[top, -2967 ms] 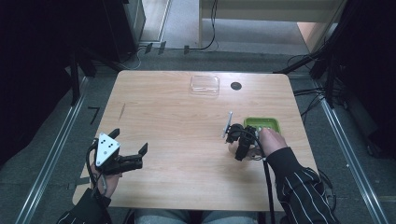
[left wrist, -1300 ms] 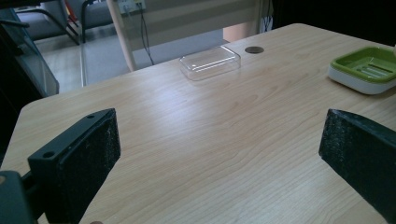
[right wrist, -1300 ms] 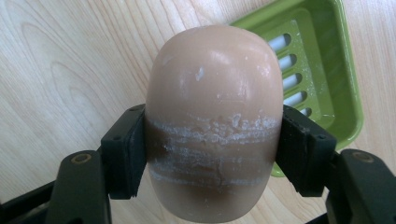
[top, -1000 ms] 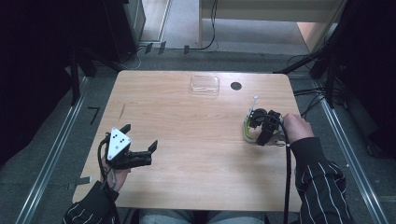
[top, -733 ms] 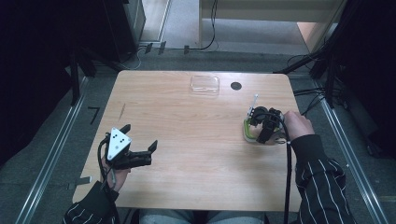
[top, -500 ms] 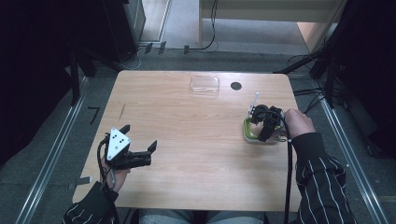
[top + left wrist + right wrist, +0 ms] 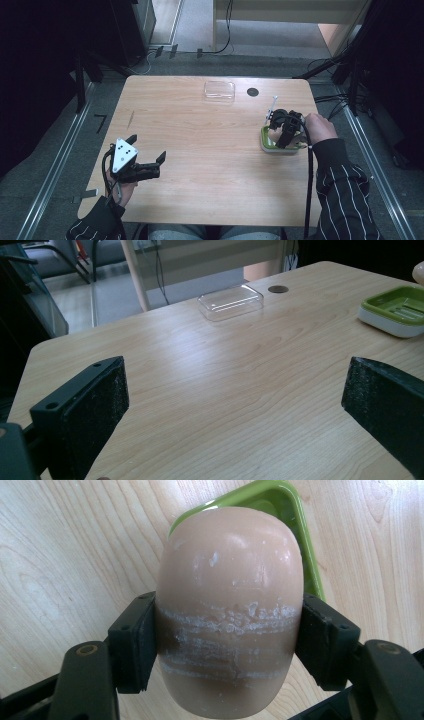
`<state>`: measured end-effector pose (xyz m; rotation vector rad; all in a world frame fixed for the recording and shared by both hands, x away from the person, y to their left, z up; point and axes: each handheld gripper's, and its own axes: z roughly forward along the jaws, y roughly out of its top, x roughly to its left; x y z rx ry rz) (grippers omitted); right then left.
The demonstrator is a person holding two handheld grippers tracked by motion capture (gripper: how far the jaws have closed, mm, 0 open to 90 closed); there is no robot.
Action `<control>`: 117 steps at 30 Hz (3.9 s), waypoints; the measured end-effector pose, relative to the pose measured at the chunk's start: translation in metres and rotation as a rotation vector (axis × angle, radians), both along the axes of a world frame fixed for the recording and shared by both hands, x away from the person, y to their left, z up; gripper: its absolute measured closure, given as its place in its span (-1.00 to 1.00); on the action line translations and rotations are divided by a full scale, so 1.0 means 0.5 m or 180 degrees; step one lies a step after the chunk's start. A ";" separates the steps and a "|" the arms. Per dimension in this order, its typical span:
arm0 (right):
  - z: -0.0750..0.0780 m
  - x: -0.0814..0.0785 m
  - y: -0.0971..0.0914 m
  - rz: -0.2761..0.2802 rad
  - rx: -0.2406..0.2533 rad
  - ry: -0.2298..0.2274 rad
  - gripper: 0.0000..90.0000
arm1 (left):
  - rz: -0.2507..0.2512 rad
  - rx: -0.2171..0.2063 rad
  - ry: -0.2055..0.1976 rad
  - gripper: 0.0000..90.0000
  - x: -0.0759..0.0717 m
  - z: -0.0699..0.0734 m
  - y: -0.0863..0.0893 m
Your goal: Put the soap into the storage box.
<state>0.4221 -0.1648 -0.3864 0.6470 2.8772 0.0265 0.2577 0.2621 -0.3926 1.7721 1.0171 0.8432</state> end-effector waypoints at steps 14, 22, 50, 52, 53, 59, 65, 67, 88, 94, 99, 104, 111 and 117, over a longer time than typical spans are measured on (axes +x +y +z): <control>-0.004 0.016 -0.006 0.0039 -0.0025 0.0000 -0.26 | 0.0031 0.0014 0.0005 -1.00 -0.004 0.000 0.005; -0.010 0.024 -0.007 0.0049 -0.0045 0.0007 -0.26 | 0.0072 0.0016 0.0002 -1.00 -0.009 0.000 0.011; -0.048 0.060 0.007 0.0149 -0.0169 0.0100 -0.26 | 0.0207 0.0015 -0.0005 -1.00 -0.033 0.000 0.038; -0.050 0.061 0.007 0.0145 -0.0169 0.0097 -0.26 | 0.0214 0.0020 0.0001 -1.00 -0.034 0.000 0.040; -0.052 0.063 0.007 0.0144 -0.0171 0.0121 -0.26 | 0.0219 0.0019 -0.0002 -1.00 -0.035 0.000 0.041; -0.065 0.069 0.002 0.0133 -0.0197 0.0161 -0.26 | 0.0230 0.0021 -0.0002 -1.00 -0.037 0.000 0.044; -0.075 0.076 -0.002 0.0138 -0.0195 0.0178 -0.26 | 0.0233 0.0012 -0.0001 -1.00 -0.039 0.000 0.045; -0.078 0.076 -0.002 0.0116 -0.0204 0.0184 -0.26 | 0.0238 0.0010 0.0001 -1.00 -0.039 0.000 0.045; -0.102 0.087 -0.005 -0.0008 -0.0234 0.0250 -0.26 | 0.0239 0.0017 0.0002 -1.00 -0.039 0.000 0.045; -0.107 0.092 -0.007 -0.0102 -0.0248 0.0254 -0.26 | 0.0242 0.0017 0.0000 -1.00 -0.039 0.000 0.046; -0.110 0.095 -0.007 -0.0193 -0.0237 0.0274 -0.26 | 0.0240 0.0017 -0.0002 -1.00 -0.039 0.001 0.045; -0.114 0.097 -0.008 -0.0229 -0.0221 0.0301 -0.26 | 0.0240 0.0019 -0.0003 -1.00 -0.040 0.001 0.046; -0.119 0.101 -0.012 -0.0322 -0.0237 0.0320 -0.27 | 0.0235 0.0016 -0.0001 -1.00 -0.039 0.001 0.045; -0.113 0.103 -0.018 -0.0414 -0.0150 0.0284 -0.28 | 0.0232 0.0020 0.0003 -1.00 -0.039 0.001 0.045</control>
